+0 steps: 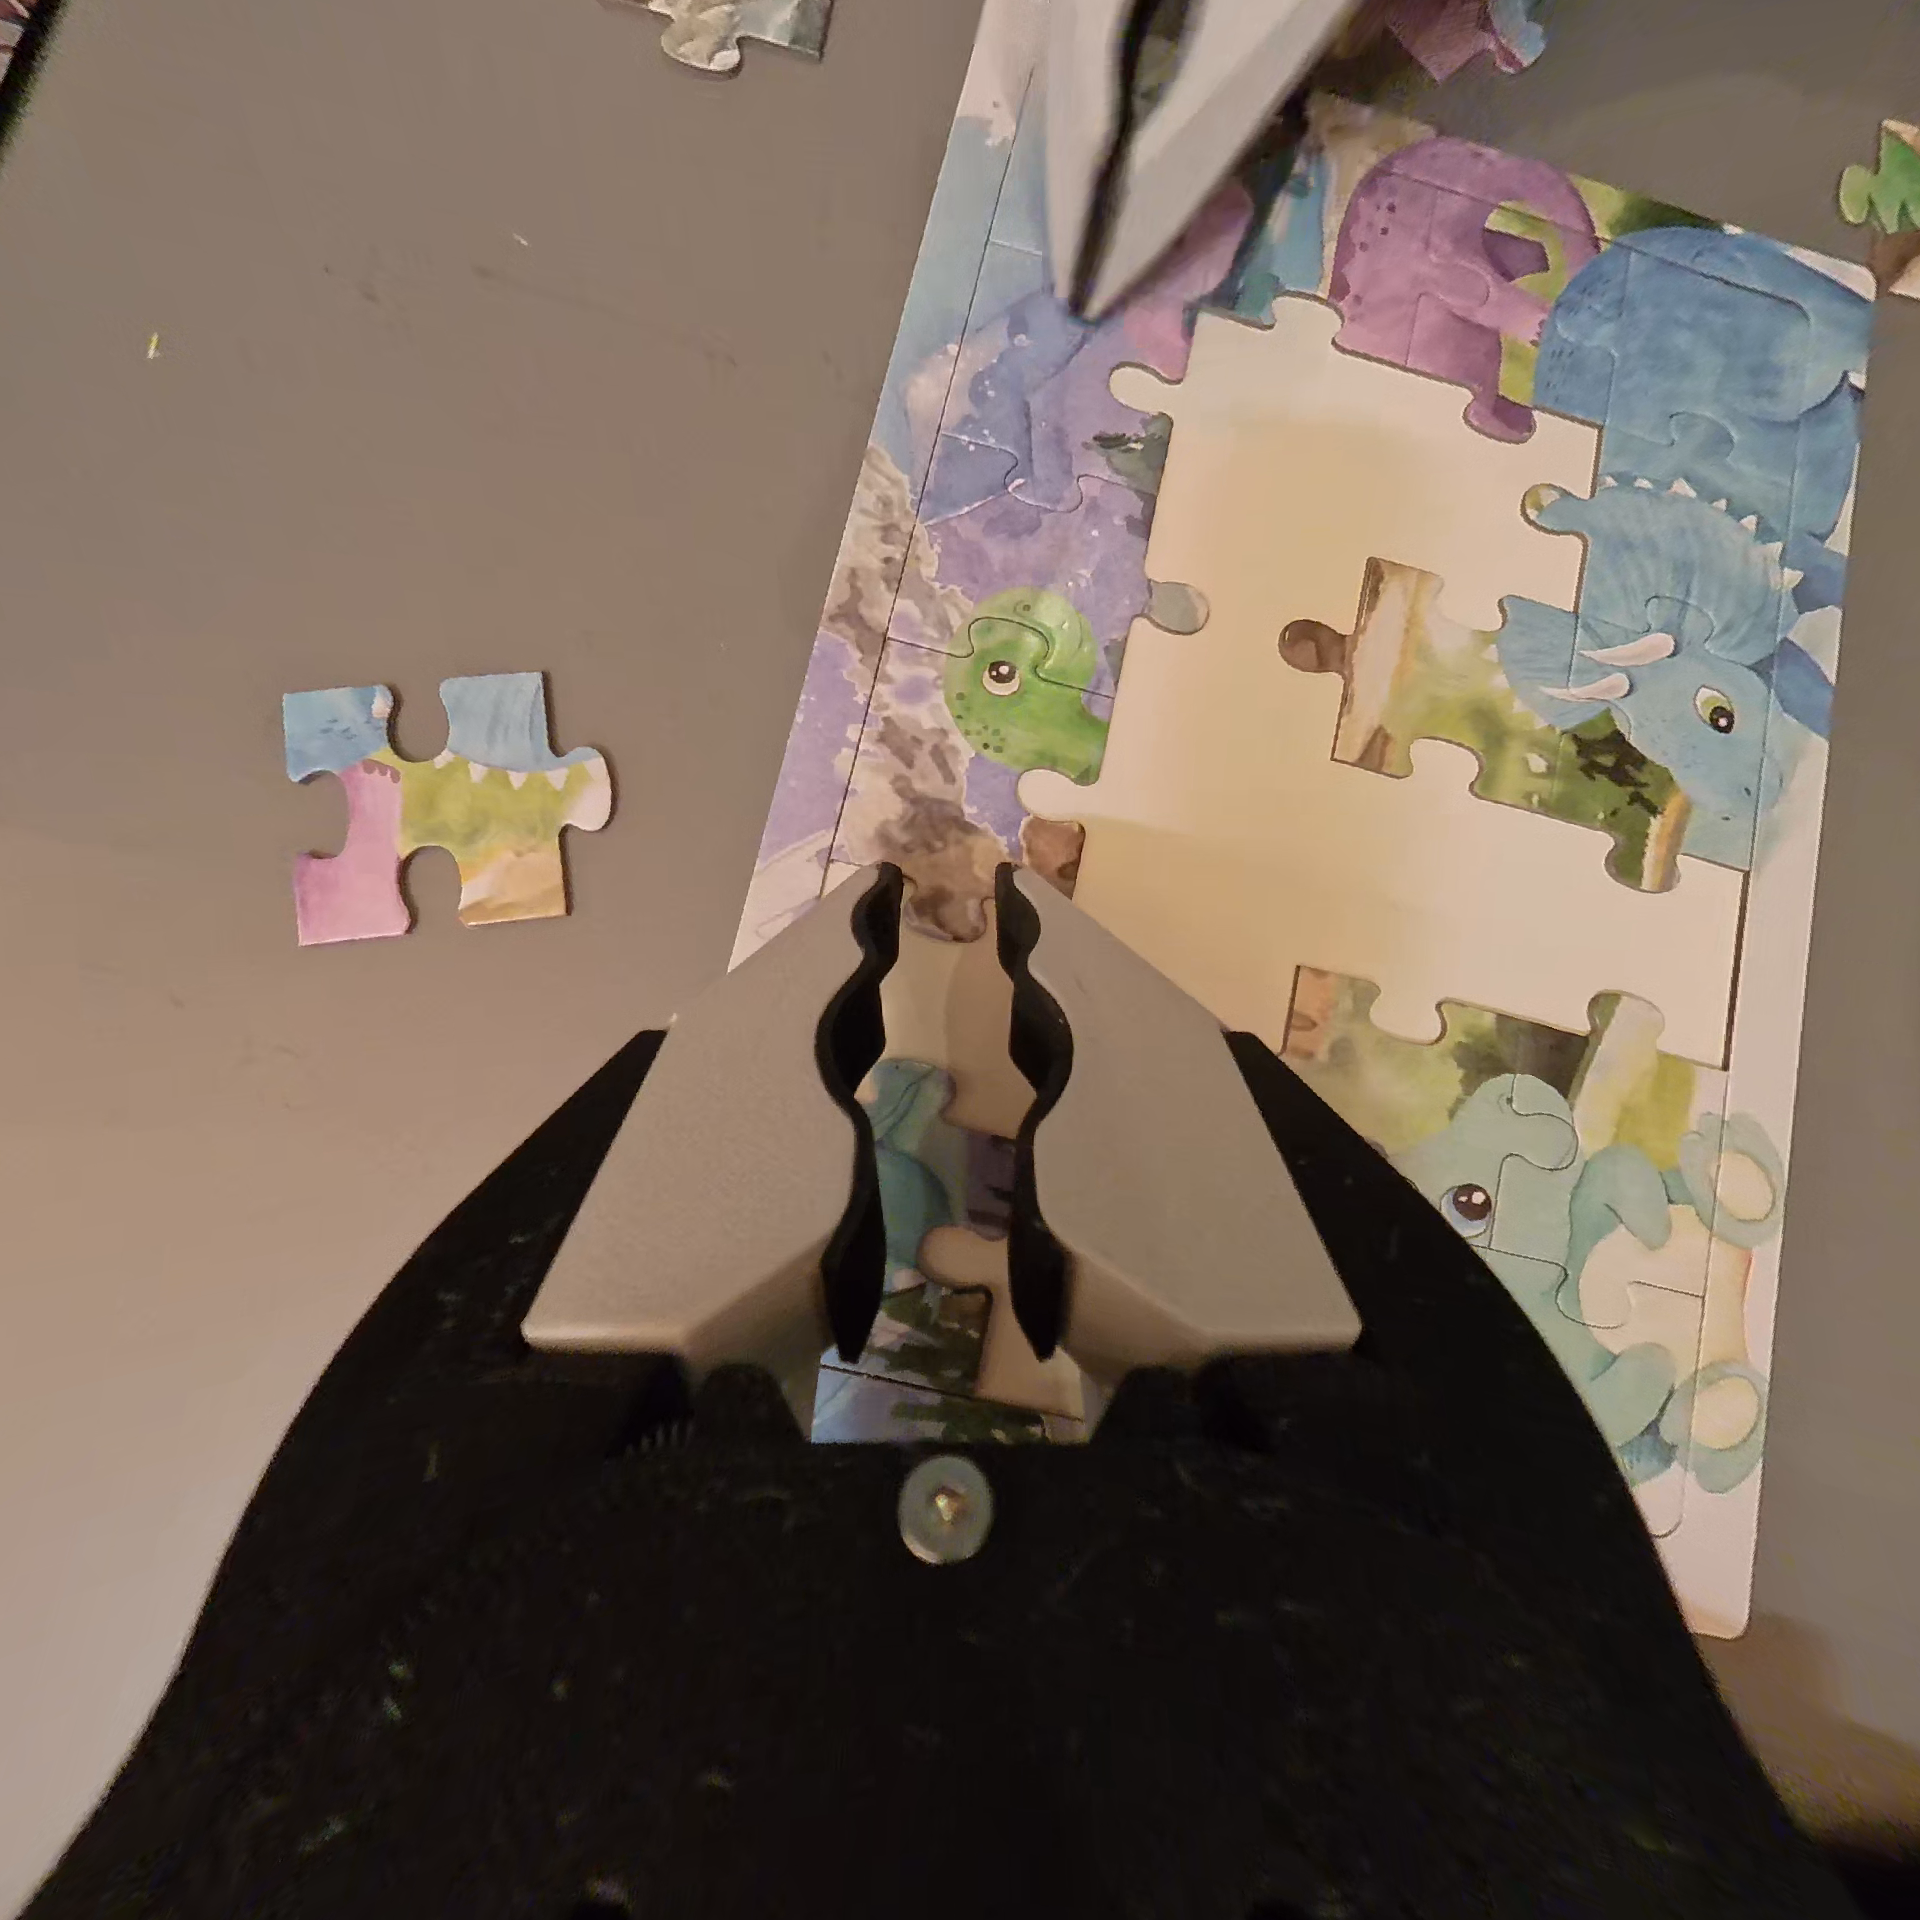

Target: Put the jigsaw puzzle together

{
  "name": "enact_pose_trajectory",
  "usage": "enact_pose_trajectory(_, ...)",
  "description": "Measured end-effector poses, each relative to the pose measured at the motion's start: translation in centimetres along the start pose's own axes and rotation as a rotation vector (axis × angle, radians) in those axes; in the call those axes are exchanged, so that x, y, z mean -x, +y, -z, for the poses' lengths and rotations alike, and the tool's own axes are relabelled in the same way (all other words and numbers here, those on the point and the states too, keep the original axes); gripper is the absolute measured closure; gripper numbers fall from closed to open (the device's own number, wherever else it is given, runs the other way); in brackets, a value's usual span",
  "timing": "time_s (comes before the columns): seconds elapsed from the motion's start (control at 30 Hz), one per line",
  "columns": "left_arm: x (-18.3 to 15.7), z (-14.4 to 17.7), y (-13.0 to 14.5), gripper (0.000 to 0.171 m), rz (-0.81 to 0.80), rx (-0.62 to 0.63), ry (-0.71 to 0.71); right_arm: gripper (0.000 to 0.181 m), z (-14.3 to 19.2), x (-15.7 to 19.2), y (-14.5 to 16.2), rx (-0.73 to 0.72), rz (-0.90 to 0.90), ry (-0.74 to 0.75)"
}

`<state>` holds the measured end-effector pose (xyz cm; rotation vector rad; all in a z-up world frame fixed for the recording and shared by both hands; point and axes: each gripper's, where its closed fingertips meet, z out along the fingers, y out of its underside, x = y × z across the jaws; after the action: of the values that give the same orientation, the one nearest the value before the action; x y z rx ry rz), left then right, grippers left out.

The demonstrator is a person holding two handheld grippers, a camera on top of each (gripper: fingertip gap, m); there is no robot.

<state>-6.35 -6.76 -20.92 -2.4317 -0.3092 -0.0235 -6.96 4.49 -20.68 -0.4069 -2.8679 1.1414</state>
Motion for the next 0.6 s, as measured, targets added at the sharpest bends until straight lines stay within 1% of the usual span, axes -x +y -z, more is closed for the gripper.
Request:
enact_pose_trajectory(0.03, 0.0, 0.0, 0.0, 0.155, 0.001, 0.000, 0.001, 0.181, 0.0, 0.4, 0.1, 0.000, 0.001, -0.026)
enact_pose_trajectory(0.1, 0.0, 0.0, 0.0, 0.155, 0.001, 0.000, 0.000, 0.181, 0.2, 2.3, 0.4, 0.014, 0.023, -0.139)
enact_pose_trajectory(0.13, 0.0, 0.0, 0.0, 0.155, 0.000, 0.000, 0.000, 0.181, 0.2, 2.1, 0.5, 0.019, 0.038, -0.123)
enact_pose_trajectory(0.2, 0.0, 0.0, 0.0, 0.155, 0.001, 0.000, 0.000, 0.181, 0.3, -0.3, 0.3, 0.022, 0.052, 0.033)
enact_pose_trajectory(0.23, 0.0, 0.0, 0.0, 0.155, 0.001, 0.000, 0.000, 0.181, 0.4, -0.4, 0.4, 0.022, 0.055, 0.042)
enact_pose_trajectory(0.3, 0.0, 0.0, 0.0, 0.155, 0.001, 0.000, 0.000, 0.181, 0.4, 1.8, 0.6, 0.014, 0.051, -0.102)
enact_pose_trajectory(0.33, 0.0, 0.0, 0.0, 0.155, 0.001, -0.001, 0.000, 0.181, 0.5, 2.4, 0.8, 0.019, 0.045, -0.141)
enact_pose_trajectory(0.37, 0.0, 0.0, 0.0, 0.155, 0.002, -0.001, 0.001, 0.181, 0.5, 1.6, 0.7, 0.023, 0.042, -0.105)
enact_pose_trajectory(0.43, 0.0, 0.0, 0.0, 0.155, 0.004, -0.002, 0.002, 0.181, 0.8, -0.9, 0.7, 0.025, 0.035, 0.042)
enact_pose_trajectory(0.47, 0.0, 0.0, 0.0, 0.155, 0.004, -0.002, 0.003, 0.181, 0.9, -0.8, 0.8, 0.019, 0.035, 0.033)
enact_pose_trajectory(0.53, 0.0, 0.0, 0.0, 0.155, 0.004, -0.002, 0.002, 0.181, 1.0, 0.7, 1.1, 0.017, 0.019, -0.073)
enact_pose_trajectory(0.57, 0.0, 0.0, 0.0, 0.155, 0.003, -0.002, 0.003, 0.181, 1.1, 0.4, 1.2, 0.032, 0.010, -0.062)
enact_pose_trajectory(0.6, 0.0, 0.0, 0.0, 0.156, -0.001, -0.002, 0.001, 0.181, 1.4, -0.9, 1.3, 0.045, 0.008, 0.019)
